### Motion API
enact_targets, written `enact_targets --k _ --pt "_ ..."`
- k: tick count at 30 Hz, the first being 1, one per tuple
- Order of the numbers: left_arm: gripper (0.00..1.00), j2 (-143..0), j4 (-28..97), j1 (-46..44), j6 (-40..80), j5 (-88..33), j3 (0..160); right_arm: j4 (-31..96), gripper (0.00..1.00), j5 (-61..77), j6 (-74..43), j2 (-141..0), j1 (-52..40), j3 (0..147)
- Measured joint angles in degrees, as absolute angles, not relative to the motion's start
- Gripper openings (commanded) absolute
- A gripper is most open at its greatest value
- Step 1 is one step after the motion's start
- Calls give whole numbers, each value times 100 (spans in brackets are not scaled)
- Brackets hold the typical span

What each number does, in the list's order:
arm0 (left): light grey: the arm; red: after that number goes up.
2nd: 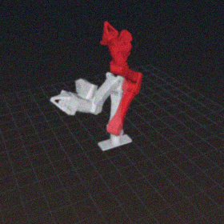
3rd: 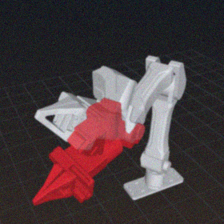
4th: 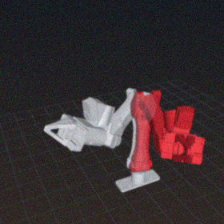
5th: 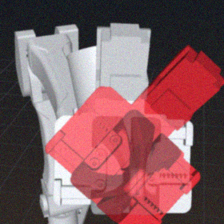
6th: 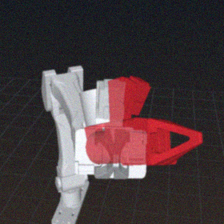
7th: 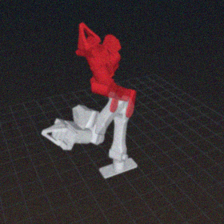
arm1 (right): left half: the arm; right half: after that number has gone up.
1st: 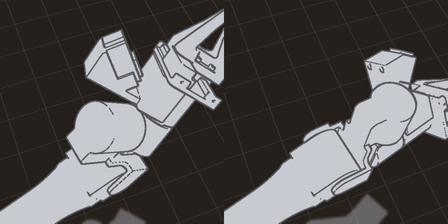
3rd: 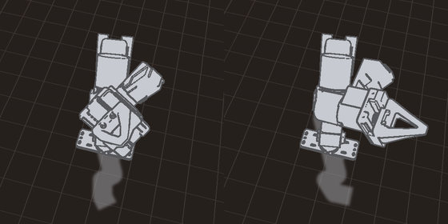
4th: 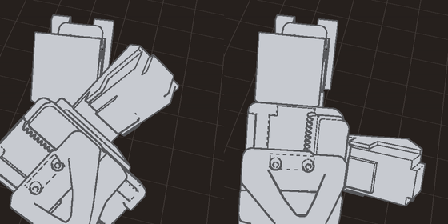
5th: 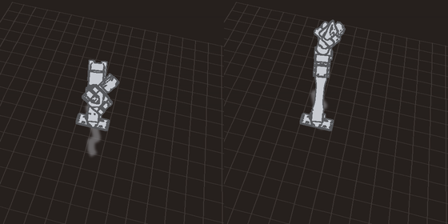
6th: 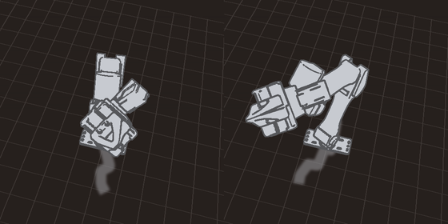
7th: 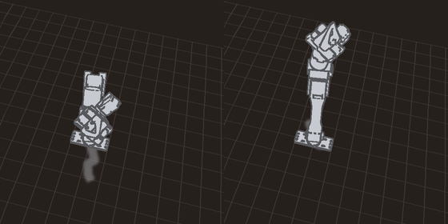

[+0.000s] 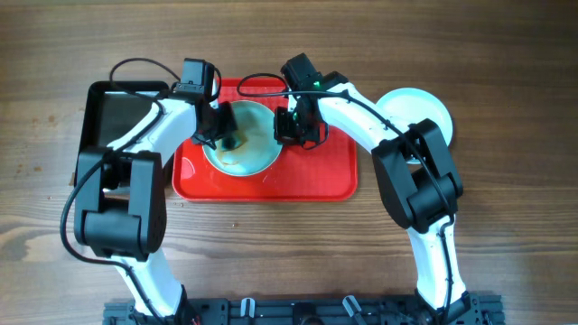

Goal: Clean dirty plates on tray and stack at the side
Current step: 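Scrub the third plate with the sponge while the right gripper holds it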

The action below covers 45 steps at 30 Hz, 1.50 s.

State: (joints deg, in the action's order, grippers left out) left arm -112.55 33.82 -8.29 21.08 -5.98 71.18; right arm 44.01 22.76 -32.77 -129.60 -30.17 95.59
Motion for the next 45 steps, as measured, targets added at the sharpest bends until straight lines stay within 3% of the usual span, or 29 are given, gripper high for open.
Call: enact_targets --k 6,13,18,24,30,35,39,45 --pt "4 -11194 4246 -823 2084 -298 7177 4412 4 2338 -3273 -12969 -3061 9559" --pt "4 -11244 4305 -690 956 -2104 7065 4466 4 2333 -3227 -12969 -3044 9559" --pt "4 -11299 3743 -714 707 -2486 6995 4447 4 2333 -3242 -12969 -3044 9559" --pt "4 -11297 2696 -816 1669 -1041 6997 4403 4 2329 -3319 -12969 -3011 9559" --pt "4 -11253 3061 -910 2394 -73 7076 4313 4 2359 -3317 -12986 -3041 9561" --pt "4 -11233 3730 -775 2014 -928 7137 4405 5 2362 -3271 -12986 -3033 9561" --pt "4 -11273 4073 -709 1334 -2423 7052 4407 4 2377 -3260 -12986 -3033 9561" --pt "4 -11354 3199 -755 1188 -2985 6958 4405 4 2397 -3249 -12986 -3033 9561"
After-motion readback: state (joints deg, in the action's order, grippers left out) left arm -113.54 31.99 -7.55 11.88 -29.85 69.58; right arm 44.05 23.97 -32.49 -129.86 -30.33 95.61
